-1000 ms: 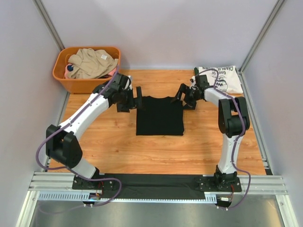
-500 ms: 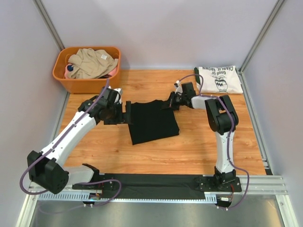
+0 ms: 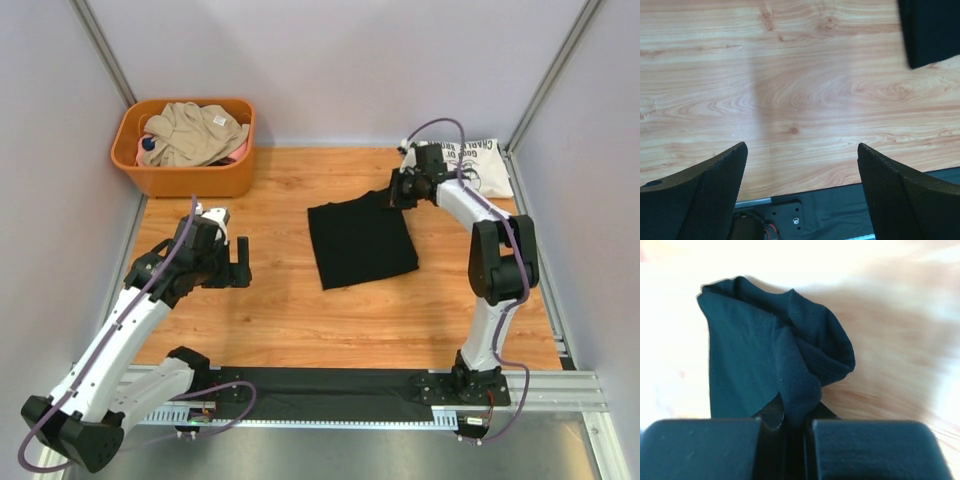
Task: Fold and stack the t-shirts
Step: Neatly place the folded tshirt to the corner
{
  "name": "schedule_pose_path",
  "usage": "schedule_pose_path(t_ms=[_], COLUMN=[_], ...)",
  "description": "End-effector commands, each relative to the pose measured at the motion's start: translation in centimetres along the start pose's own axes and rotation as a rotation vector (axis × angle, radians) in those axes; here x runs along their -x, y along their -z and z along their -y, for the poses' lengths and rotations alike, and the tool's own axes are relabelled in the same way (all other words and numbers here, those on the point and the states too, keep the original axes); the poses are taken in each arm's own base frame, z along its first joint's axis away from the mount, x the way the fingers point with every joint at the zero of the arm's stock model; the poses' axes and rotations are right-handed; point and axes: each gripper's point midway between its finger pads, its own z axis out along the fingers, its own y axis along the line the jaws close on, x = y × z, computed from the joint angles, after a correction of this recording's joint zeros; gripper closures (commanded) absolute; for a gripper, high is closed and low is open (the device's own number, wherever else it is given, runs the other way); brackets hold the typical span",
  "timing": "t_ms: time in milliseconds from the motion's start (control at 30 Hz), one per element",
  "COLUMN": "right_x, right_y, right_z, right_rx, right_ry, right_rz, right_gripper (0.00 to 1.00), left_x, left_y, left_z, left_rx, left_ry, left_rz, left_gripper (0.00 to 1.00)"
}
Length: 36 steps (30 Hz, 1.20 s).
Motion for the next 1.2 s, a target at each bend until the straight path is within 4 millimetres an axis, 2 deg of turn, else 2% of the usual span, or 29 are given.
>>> schedule_pose_path(t_ms=[0,33,100,133,233,267,367,400,533,600,633,967,1167], right_x=[4.6,5.5,7.1,8.0,11.4,11.5,14.4,15.8,18.5,19.4,20.5,23.3,24.0], right_y=[5.5,6.3,8.0,9.0,11.8,11.9,13.7,15.1,17.7,18.3,19.2,21.0,20.7], right_z=[2.4,3.6,4.5,6.0,6.9,7.2,6.9,7.7,8.1,8.6,8.3,7.9,9.3], right_rx=[-0.172,-0.224,-0.275,-0.333,-0.385,-0.388,-0.392,-0.413,-0.429,-0.444,-0.443,-0.469,-0.478], right_ry=[0.141,0.145,0.185,0.184,0.24,0.237,0.295,0.299,0.305,0.292,0.295,0.338,0.324], right_rz=[0.107,0.129,0.17,0.194,0.284,0.287,0.365,0.404,0.489,0.511,0.54,0.564,0.565], right_gripper=[1.0,1.0,1.0,1.0,1.0,1.0,1.0,1.0,1.0,1.0,1.0,1.0,1.0], left_x=[0.6,0.7,0.6,0.6,0.6,0.6,0.5,0.4,0.4,0.4,0.3,0.0,0.0], left_y=[0.7,0.7,0.7,0.6,0.4,0.3,0.0,-0.1,-0.3,-0.4,-0.5,-1.2,-1.4], left_z=[-0.4,-0.5,-0.3,-0.3,-0.4,-0.5,-0.5,-0.5,-0.6,-0.7,-0.7,-0.9,-0.9], left_rx=[-0.002,-0.002,-0.013,-0.015,-0.005,0.0,-0.001,0.001,0.011,0.016,0.017,0.039,0.042], left_ry=[-0.029,-0.027,-0.025,-0.023,-0.023,-0.022,-0.022,-0.024,-0.022,-0.021,-0.021,-0.019,-0.02], left_rz=[0.063,0.075,0.084,0.085,0.084,0.084,0.078,0.07,0.063,0.061,0.057,0.023,0.017], left_gripper=[0.04,0.04,0.04,0.04,0.05,0.05,0.06,0.06,0.07,0.07,0.08,0.09,0.1])
